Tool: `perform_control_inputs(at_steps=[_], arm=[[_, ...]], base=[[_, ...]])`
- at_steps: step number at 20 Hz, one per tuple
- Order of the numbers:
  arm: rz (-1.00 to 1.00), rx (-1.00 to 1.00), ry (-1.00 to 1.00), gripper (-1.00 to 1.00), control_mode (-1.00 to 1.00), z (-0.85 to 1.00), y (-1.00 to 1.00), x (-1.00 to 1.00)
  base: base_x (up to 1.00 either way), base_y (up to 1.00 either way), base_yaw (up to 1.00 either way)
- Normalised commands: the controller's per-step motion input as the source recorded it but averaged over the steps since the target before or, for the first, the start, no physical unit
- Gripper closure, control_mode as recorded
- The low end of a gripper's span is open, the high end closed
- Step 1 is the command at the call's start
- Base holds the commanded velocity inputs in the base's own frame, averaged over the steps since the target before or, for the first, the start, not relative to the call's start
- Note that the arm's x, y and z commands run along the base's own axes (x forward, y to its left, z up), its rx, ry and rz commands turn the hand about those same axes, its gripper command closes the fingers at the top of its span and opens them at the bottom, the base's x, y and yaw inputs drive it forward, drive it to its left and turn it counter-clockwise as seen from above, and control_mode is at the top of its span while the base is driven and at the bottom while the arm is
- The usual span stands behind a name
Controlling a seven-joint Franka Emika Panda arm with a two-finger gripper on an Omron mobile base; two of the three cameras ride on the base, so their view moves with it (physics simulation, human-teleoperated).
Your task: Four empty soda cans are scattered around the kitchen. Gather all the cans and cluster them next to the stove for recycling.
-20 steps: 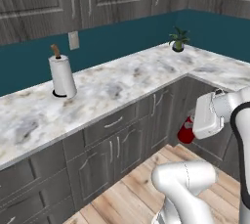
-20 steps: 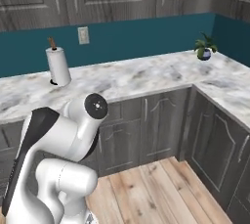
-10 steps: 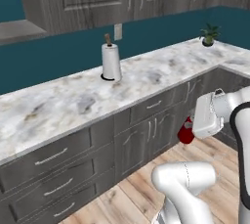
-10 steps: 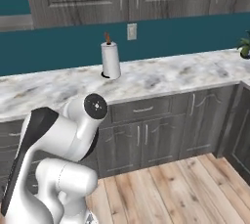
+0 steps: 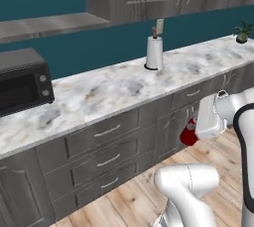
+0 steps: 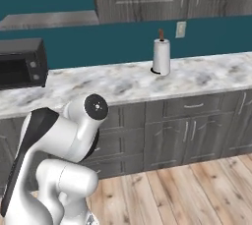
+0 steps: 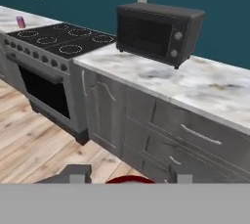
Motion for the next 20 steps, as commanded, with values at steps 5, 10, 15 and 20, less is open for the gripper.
perform_control_inputs(at_steps=[5,10,15,20], arm=[[0.00,0.00,0.00,1.00,1.00,0.00,0.00,0.00],[0.00,0.00,0.00,1.00,1.00,0.00,0.00,0.00],[0.00,0.00,0.00,1.00,1.00,0.00,0.00,0.00],[0.00,0.00,0.00,1.00,1.00,0.00,0.00,0.00]], base=[[-0.66,0.73,0.20],[-0.65,0.76,0.20],[-0.66,0.76,0.20],[-0.65,0.73,0.10]])
